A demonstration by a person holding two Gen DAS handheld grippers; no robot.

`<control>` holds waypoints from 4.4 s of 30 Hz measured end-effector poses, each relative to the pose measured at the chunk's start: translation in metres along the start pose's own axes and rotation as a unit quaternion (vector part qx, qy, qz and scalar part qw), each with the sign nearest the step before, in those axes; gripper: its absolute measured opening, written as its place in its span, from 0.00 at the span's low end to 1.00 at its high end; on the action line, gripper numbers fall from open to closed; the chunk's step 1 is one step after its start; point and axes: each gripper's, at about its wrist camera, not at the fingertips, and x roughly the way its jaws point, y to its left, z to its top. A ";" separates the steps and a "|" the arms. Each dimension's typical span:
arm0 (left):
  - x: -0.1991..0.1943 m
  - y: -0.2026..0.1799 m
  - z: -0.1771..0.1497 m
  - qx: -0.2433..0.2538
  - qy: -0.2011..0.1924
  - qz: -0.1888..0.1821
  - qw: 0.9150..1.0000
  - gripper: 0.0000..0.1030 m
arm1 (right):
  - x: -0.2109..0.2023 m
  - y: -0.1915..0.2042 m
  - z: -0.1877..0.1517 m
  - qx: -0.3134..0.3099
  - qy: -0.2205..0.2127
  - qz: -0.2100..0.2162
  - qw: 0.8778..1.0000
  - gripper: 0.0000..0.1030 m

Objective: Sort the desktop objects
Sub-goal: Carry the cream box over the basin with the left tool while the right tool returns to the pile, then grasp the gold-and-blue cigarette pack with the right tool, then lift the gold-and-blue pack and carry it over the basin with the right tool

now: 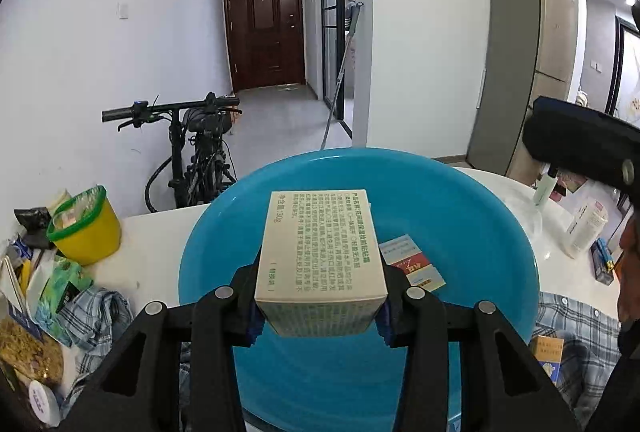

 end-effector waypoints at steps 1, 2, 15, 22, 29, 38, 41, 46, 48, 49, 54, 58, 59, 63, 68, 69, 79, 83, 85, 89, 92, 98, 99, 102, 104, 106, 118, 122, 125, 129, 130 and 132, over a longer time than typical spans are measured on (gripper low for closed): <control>0.000 0.001 0.000 -0.002 0.000 -0.010 1.000 0.44 | 0.000 0.004 0.001 -0.008 0.003 -0.001 1.000 1.00; -0.001 0.000 0.001 -0.006 0.001 -0.018 1.000 0.44 | -0.003 0.007 0.002 -0.014 0.004 -0.007 1.000 1.00; -0.048 -0.001 0.012 -0.001 -0.041 -0.050 0.998 0.44 | -0.098 0.052 -0.008 -0.133 -0.047 -0.104 0.985 1.00; -0.068 0.001 0.016 -0.009 -0.054 -0.067 0.996 0.44 | -0.102 0.035 -0.109 -0.157 0.065 -0.113 0.979 1.00; -0.074 0.003 0.017 -0.011 -0.059 -0.071 0.996 0.44 | -0.080 -0.013 -0.183 -0.059 0.155 -0.064 0.984 1.00; -0.072 0.000 0.017 -0.004 -0.058 -0.068 0.996 0.44 | -0.048 -0.035 -0.217 -0.002 0.208 -0.042 0.977 1.00; -0.065 0.003 0.017 -0.008 -0.051 -0.064 0.997 0.44 | -0.041 -0.039 -0.225 0.010 0.224 -0.039 0.974 1.00; -0.061 0.005 0.017 -0.013 -0.048 -0.061 0.997 0.44 | -0.031 -0.038 -0.237 -0.001 0.248 -0.053 0.967 1.00; -0.062 0.005 0.016 -0.010 -0.050 -0.061 0.997 0.44 | -0.033 -0.040 -0.238 0.006 0.240 -0.052 0.969 1.00; -0.062 0.005 0.016 -0.010 -0.050 -0.061 0.997 0.44 | -0.035 -0.040 -0.237 0.007 0.236 -0.052 0.970 0.99; -0.058 0.005 0.015 -0.008 -0.045 -0.058 0.997 0.44 | -0.045 -0.040 -0.230 0.014 0.222 -0.060 0.973 0.88; -0.059 0.006 0.015 -0.009 -0.047 -0.057 0.997 0.44 | -0.061 -0.041 -0.214 0.018 0.194 -0.070 0.978 0.88; -0.059 0.007 0.015 -0.010 -0.048 -0.057 0.997 0.44 | -0.065 -0.040 -0.209 0.019 0.187 -0.071 0.980 0.88; -0.061 0.009 0.016 -0.013 -0.052 -0.057 0.997 0.44 | -0.077 -0.037 -0.181 0.016 0.153 -0.072 0.985 0.88; -0.062 0.014 0.016 -0.017 -0.053 -0.053 0.997 0.44 | -0.076 -0.021 -0.137 -0.003 0.108 -0.064 0.992 0.88; -0.062 0.015 0.016 -0.018 -0.054 -0.052 0.997 0.44 | -0.075 -0.018 -0.127 -0.006 0.100 -0.060 0.993 0.88; -0.061 0.024 0.018 -0.035 -0.052 -0.045 0.997 0.44 | -0.065 0.030 -0.037 -0.061 0.025 -0.039 0.997 0.88; -0.066 0.025 0.018 -0.029 -0.064 -0.027 0.997 0.44 | -0.055 0.043 -0.015 -0.082 0.004 -0.043 0.996 0.89; -0.063 0.027 0.018 -0.032 -0.061 -0.030 0.997 0.44 | -0.046 0.043 -0.005 -0.072 -0.004 -0.034 0.997 0.89; -0.056 0.027 0.017 -0.030 -0.056 -0.019 0.998 0.44 | -0.024 0.038 0.006 -0.050 -0.013 -0.048 0.998 0.89; -0.052 0.026 0.016 -0.033 -0.049 -0.028 0.998 0.44 | -0.007 0.032 0.011 -0.036 -0.020 -0.045 0.998 0.89; -0.032 0.014 0.010 -0.015 -0.037 -0.003 0.999 0.44 | 0.008 0.013 0.007 -0.016 -0.009 -0.025 1.000 0.89; -0.027 0.012 0.009 -0.012 -0.031 -0.003 0.999 0.44 | 0.008 0.008 0.005 -0.006 -0.009 -0.022 1.000 0.89; -0.018 0.009 0.006 -0.006 -0.023 0.007 1.000 0.44 | 0.004 -0.005 0.002 0.016 -0.012 -0.019 1.000 0.89; -0.012 0.007 0.004 -0.004 -0.018 0.008 1.000 0.44 | 0.004 -0.011 0.002 0.029 -0.014 -0.014 0.999 0.89; -0.009 0.004 0.002 -0.001 -0.014 0.007 1.000 0.44 | 0.005 -0.011 0.002 0.032 -0.013 -0.008 0.999 0.89; -0.005 0.004 -0.001 -0.009 -0.008 0.007 1.000 0.44 | 0.016 0.003 0.000 0.017 0.003 0.008 1.000 0.89; -0.008 0.005 0.000 -0.010 -0.013 0.006 1.000 0.44 | 0.020 0.001 -0.003 0.019 0.009 0.006 1.000 0.89; -0.009 0.007 0.001 -0.010 -0.015 0.004 1.000 0.44 | 0.020 0.001 -0.003 0.017 0.011 0.001 1.000 0.89; -0.006 0.007 0.001 -0.011 -0.009 0.004 1.000 0.44 | 0.017 -0.001 -0.002 0.019 0.008 -0.006 1.000 0.89; -0.006 0.008 0.000 -0.012 -0.009 0.004 1.000 0.44 | 0.016 -0.001 -0.002 0.018 0.007 -0.007 1.000 0.89; -0.005 0.007 0.001 -0.012 -0.006 0.004 1.000 0.44 | 0.015 -0.001 -0.001 0.017 0.006 -0.009 1.000 0.89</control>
